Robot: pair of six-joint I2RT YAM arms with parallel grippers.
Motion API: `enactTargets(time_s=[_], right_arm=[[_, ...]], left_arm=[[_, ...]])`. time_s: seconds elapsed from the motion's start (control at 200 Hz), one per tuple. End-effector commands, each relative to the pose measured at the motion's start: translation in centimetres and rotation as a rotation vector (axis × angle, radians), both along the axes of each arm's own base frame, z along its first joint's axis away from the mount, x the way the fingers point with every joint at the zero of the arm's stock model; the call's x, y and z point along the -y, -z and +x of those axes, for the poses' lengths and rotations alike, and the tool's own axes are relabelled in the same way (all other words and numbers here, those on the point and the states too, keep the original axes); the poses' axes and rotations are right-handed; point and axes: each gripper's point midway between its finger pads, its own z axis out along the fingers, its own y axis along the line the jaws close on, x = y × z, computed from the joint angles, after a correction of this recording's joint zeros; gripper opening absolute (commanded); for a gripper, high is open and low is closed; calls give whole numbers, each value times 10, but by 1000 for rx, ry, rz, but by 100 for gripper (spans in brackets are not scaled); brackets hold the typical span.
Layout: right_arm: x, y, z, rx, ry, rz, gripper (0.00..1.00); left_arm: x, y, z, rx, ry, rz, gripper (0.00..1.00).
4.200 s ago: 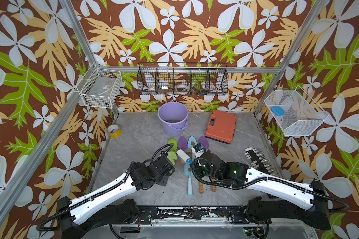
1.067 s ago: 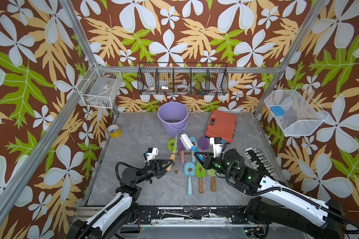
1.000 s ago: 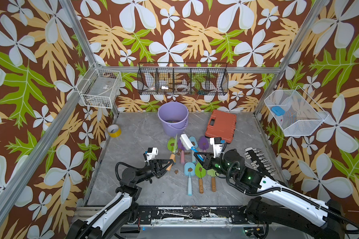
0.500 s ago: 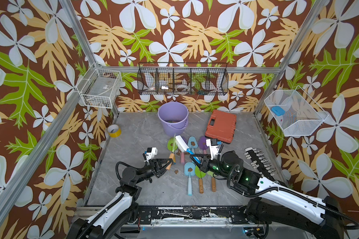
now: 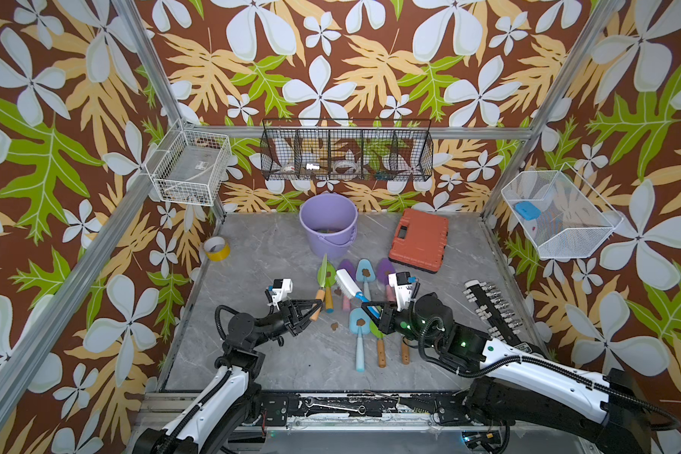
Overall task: Brush the soil off the hand trowel and place it into the bucket
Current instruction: Brush off the soil from the hand trowel.
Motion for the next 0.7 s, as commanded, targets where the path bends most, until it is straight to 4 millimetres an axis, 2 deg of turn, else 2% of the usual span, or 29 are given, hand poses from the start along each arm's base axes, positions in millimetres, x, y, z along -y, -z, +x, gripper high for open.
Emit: enactTargets(time_s=[0.0,0.015,0.05,0.13,0.245,0.445,0.515,0.596,0.696], right_arm=[[8,-22,8,77,45,-29,0],[9,-23,9,84,50,-43,0],[14,-32,11,111,67,-68,0],[21,-50,14,174,83,-111,0],[8,-58,14,201,28,-148,0],[-44,-38,-2,193,-124,-245,0],[-56,-21,-5,155,-169,-285,0],[-58,4,0,108,-165,-368,0],[-39,22,18,82,-74,-472,0]], left_arm=[[0,28,7,-21,-15,190,0],[-1,30,10,-10,-29,233,0],[-8,52,13,-55,-56,379,0],[-29,72,17,-78,-89,676,0],[-50,77,16,-76,-124,942,0],[-69,72,9,-42,-163,1213,0],[-74,69,8,-19,-176,1303,0],[-76,64,6,14,-179,1412,0],[-70,58,5,51,-164,1443,0]])
